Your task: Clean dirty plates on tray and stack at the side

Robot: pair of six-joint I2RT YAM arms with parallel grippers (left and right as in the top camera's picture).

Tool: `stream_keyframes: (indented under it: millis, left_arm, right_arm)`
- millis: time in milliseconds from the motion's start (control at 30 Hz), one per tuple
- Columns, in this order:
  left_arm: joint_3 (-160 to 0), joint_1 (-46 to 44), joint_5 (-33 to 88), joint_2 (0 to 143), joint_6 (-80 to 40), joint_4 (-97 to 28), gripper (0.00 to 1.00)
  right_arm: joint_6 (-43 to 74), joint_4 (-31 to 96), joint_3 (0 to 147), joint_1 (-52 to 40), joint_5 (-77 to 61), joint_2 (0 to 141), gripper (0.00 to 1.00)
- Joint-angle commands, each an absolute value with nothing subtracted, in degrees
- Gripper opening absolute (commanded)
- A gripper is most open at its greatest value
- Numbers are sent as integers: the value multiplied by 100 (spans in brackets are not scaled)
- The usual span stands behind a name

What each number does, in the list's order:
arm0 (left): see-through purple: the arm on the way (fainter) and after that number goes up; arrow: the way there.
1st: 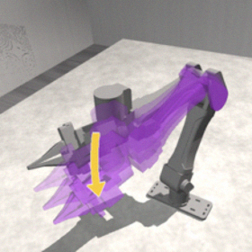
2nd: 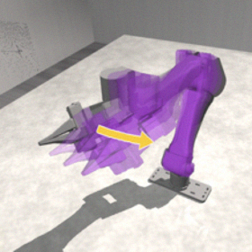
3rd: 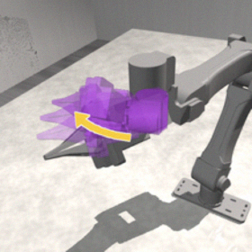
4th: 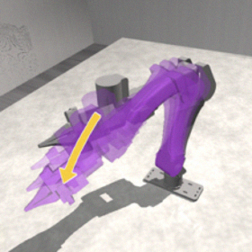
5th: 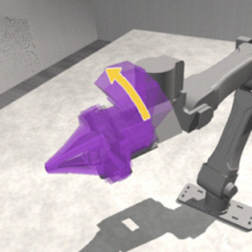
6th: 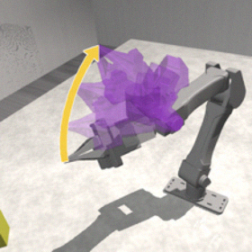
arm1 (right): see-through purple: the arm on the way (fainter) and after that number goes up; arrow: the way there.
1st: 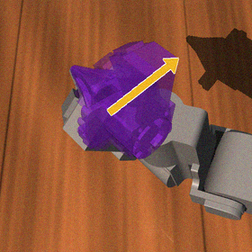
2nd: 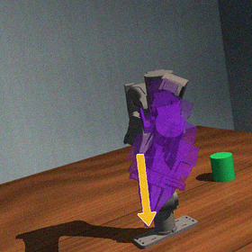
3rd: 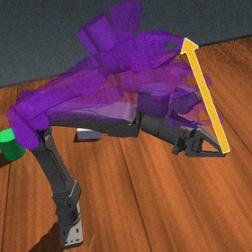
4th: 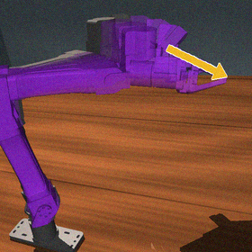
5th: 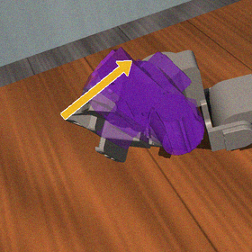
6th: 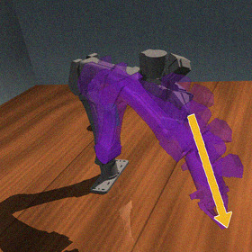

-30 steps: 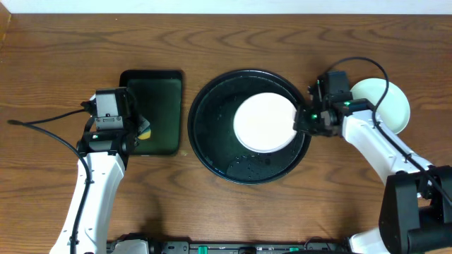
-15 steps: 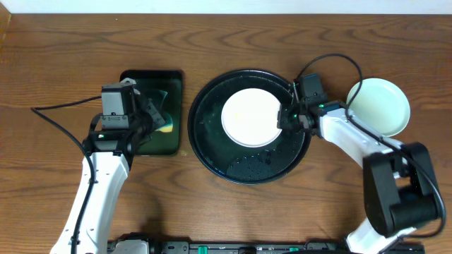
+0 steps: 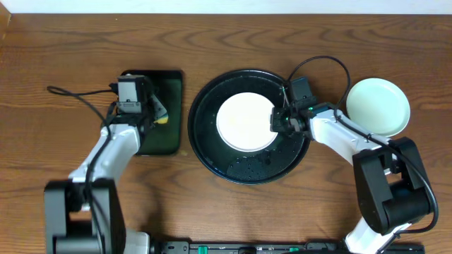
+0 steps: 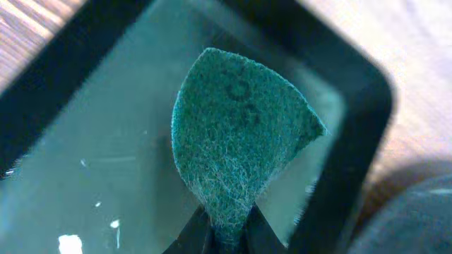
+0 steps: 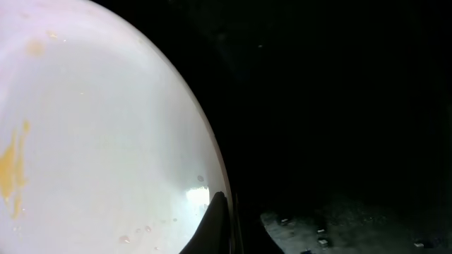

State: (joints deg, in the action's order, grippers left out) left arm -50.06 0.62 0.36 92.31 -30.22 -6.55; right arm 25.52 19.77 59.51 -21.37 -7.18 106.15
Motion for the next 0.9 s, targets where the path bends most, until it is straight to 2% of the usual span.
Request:
stream_keyframes:
  millis: [0,167,533,700,867]
  left_arm:
    - [-5004,67,-119,9421,-3087,-454,8]
    - [-5004,67,-856,9859,-3063,-388,8]
    - [-5004,67,-886,10385,-2926,-235,8]
    - [-5013,67,-832,9843,-2895,-294,7]
    - [-5011,67,-491,8700,-2899,-587,8]
  right_arm:
    - [2604,2034,5924,-2314,-923,10855,1]
    - [2606,2023,5924,-2314,-921,10855,1]
    - [2565,2016,5924,-2314,-834,10855,1]
    - [2565,2025,5924,-2314,-832,10855,1]
    - [2565,2005,5924,-2314,-768,10866,1]
